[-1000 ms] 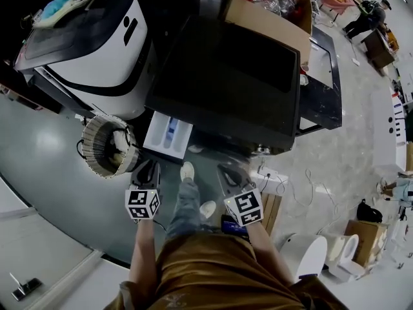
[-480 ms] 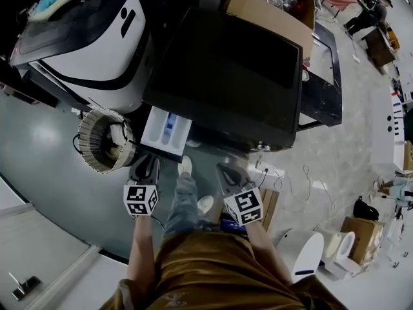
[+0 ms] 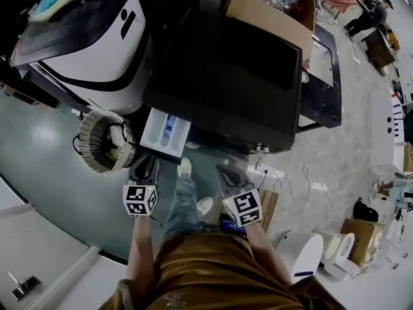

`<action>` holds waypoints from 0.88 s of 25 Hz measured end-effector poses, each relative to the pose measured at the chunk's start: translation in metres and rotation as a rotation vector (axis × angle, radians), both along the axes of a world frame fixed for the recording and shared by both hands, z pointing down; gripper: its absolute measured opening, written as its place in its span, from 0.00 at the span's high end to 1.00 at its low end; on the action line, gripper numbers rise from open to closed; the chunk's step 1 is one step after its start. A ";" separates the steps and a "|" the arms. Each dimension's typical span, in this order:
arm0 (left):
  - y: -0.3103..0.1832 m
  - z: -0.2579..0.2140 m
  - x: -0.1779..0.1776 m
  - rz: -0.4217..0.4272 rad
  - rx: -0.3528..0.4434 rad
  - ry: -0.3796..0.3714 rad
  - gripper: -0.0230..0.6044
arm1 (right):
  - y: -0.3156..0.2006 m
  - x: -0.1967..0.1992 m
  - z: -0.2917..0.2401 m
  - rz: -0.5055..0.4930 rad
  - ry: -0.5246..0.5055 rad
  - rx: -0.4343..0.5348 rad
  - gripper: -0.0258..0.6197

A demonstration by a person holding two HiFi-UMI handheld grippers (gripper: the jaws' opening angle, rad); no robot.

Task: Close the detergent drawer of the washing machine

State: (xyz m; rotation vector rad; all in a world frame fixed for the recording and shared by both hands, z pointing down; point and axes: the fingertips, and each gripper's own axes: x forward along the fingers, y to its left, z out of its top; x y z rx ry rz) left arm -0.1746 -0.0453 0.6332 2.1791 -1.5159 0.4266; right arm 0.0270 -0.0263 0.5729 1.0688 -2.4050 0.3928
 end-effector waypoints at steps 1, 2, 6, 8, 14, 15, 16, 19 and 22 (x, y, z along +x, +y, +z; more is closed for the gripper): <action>0.000 0.000 0.000 0.001 0.000 -0.001 0.82 | 0.000 0.001 0.000 0.001 0.000 0.000 0.94; 0.000 0.000 0.000 0.001 0.000 -0.002 0.82 | -0.001 0.001 0.000 0.001 0.000 0.000 0.94; -0.001 0.001 0.001 0.007 0.003 -0.014 0.82 | -0.004 0.003 0.002 0.004 -0.001 -0.002 0.94; -0.001 0.001 0.000 0.012 0.005 -0.017 0.82 | -0.005 0.003 0.003 0.006 0.001 -0.002 0.94; -0.001 0.001 0.002 0.025 0.006 -0.022 0.82 | -0.014 0.009 0.002 0.021 -0.005 -0.003 0.94; -0.001 0.001 0.002 0.025 0.005 -0.020 0.81 | -0.016 0.009 0.002 0.023 -0.006 -0.003 0.94; -0.001 0.001 0.002 0.024 0.005 -0.019 0.81 | -0.018 0.009 0.001 0.024 -0.007 -0.002 0.94; -0.003 0.001 0.003 0.026 0.003 -0.014 0.81 | -0.023 0.008 0.001 0.024 -0.011 0.001 0.94; -0.005 0.001 0.003 0.030 0.000 -0.014 0.81 | -0.026 0.004 0.001 0.020 -0.014 0.003 0.94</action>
